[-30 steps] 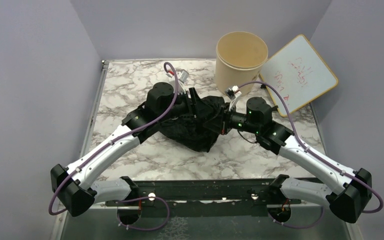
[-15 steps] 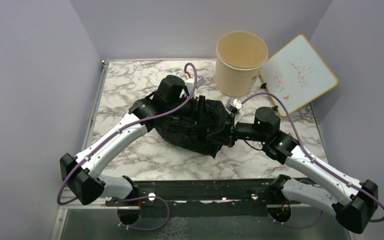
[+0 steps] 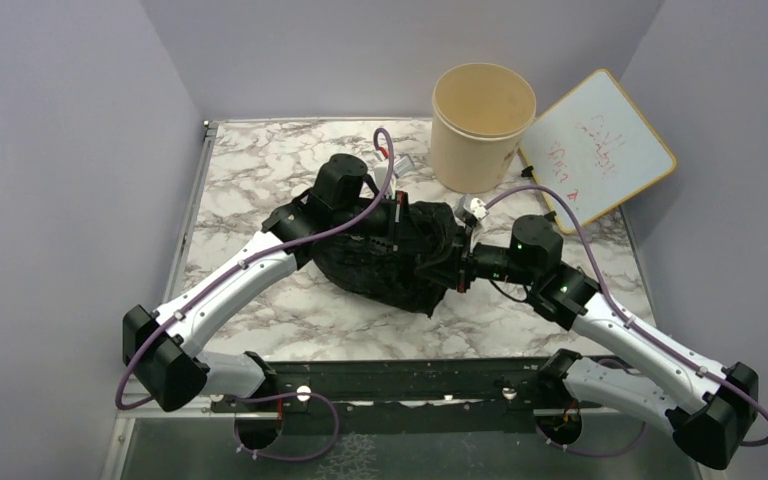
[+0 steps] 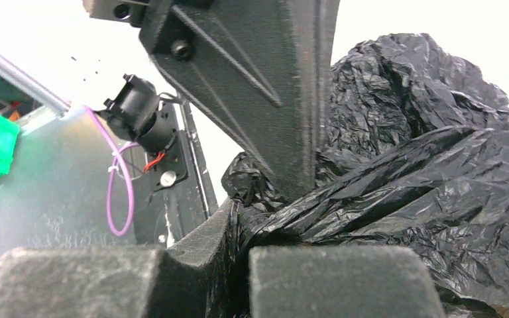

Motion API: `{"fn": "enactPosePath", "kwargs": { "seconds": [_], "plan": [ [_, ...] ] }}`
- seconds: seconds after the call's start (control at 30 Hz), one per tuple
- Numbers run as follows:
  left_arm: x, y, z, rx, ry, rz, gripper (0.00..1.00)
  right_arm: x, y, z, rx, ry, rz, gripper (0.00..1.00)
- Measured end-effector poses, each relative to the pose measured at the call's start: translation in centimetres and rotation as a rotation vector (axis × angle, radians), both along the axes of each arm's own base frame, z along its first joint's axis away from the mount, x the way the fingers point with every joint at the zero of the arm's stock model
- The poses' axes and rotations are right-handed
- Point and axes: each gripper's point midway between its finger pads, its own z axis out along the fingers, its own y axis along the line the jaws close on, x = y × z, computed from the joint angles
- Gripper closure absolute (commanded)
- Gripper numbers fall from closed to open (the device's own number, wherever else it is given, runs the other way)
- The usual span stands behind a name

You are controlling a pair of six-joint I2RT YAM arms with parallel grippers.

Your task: Put the trash bags into the trash bin

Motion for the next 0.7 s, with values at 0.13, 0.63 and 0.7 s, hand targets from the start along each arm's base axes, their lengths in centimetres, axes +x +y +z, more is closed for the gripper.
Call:
{"fn": "enactPosePath", "kwargs": {
  "seconds": [0.13,0.63,0.7],
  "plan": [
    [0.0,0.1,0.5,-0.013,-0.016,0.001,1.00,0.8,-0.3,0.2,0.004,0.008,-0.057,0.67],
    [0.8,0.4,1.5,-0.128,-0.022,0.127,1.00,1.7,1.5,2.8,0.041,0.235,-0.096,0.55],
    [0.9,0.4,1.6,-0.131,-0.016,0.144,1.00,1.9,1.4,2.4,0.031,0.261,-0.116,0.64]
  ]
}}
